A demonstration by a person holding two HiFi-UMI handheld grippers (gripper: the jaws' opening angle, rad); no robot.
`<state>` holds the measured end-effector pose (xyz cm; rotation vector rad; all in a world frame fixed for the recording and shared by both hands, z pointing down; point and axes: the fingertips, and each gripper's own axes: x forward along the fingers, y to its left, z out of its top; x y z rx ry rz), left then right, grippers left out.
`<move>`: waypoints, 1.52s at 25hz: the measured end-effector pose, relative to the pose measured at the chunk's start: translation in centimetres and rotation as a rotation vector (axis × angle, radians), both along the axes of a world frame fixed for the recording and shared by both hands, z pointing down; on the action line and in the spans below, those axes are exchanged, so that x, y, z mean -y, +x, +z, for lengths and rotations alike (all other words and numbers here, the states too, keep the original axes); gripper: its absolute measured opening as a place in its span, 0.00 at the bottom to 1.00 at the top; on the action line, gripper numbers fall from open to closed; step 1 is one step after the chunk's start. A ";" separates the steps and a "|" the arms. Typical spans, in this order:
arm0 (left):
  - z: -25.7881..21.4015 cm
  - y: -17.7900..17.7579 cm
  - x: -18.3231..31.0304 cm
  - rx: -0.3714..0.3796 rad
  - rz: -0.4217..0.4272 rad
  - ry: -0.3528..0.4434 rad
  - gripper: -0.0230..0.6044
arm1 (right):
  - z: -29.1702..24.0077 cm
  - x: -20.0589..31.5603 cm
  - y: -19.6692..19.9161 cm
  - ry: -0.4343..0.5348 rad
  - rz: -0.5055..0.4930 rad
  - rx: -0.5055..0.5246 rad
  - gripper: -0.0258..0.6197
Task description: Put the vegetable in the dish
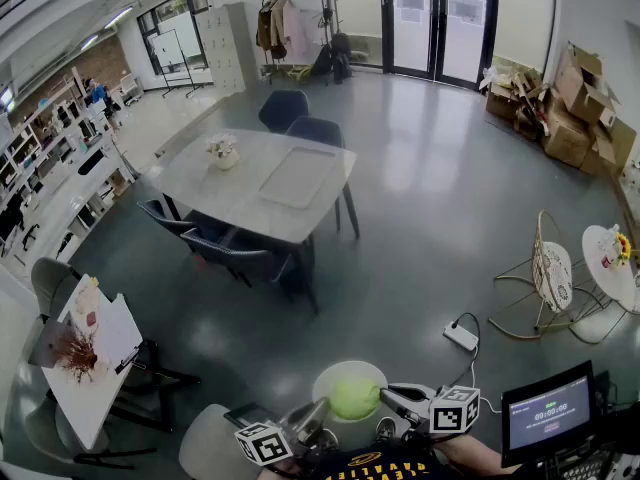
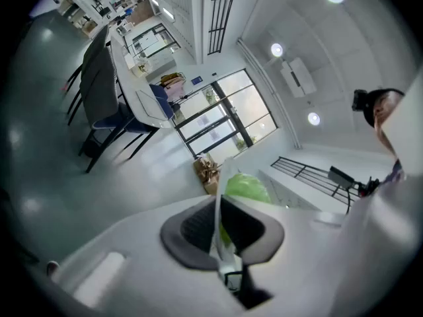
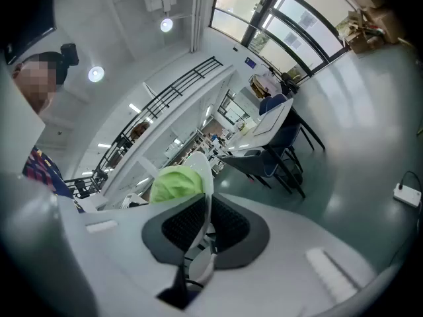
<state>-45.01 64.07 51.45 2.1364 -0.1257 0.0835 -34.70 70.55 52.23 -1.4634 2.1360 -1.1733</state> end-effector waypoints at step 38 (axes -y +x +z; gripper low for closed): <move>1.8 10.2 1.5 0.036 0.051 -0.022 0.06 | 1.7 1.4 10.0 -0.011 0.066 0.055 0.09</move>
